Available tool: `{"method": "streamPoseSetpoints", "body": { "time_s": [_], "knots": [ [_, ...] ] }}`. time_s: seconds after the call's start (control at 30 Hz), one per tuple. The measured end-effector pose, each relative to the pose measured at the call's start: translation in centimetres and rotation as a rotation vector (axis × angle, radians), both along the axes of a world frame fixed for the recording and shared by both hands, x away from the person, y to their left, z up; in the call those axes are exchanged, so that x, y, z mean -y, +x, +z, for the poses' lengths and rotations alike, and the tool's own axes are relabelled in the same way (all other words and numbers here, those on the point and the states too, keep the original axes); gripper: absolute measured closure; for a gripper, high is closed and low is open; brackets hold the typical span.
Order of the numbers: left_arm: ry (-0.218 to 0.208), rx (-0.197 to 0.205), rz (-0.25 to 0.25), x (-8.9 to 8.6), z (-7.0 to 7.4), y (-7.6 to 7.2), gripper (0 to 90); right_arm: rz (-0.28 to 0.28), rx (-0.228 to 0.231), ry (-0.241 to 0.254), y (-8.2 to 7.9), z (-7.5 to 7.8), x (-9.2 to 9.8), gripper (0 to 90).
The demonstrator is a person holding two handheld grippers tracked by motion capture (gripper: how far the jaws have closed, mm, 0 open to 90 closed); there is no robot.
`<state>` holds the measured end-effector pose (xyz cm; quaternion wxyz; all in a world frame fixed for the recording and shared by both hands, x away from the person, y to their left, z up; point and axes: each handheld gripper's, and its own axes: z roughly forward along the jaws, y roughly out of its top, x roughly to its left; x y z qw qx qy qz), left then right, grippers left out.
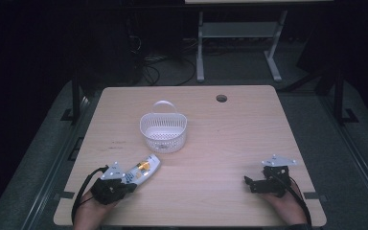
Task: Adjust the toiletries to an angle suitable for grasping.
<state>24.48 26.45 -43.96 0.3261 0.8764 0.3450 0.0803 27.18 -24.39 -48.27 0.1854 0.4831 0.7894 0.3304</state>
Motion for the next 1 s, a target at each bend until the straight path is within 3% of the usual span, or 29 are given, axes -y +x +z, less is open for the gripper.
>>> {"method": "streamPoseSetpoints", "body": {
  "time_s": [0.63,0.73,1.0],
  "knots": [
    [0.023,0.015,0.134,-4.4,0.0,-0.5,89.9,-0.003,0.001,0.001,0.0,0.0,0.0,1.2],
    [0.019,0.015,0.141,-4.5,0.1,-0.5,89.9,-0.003,0.001,0.001,0.1,0.0,0.0,1.2],
    [-0.002,0.048,0.101,-3.6,1.1,0.6,89.9,-0.003,0.0,0.0,0.1,0.0,0.0,1.2]
  ]
}}
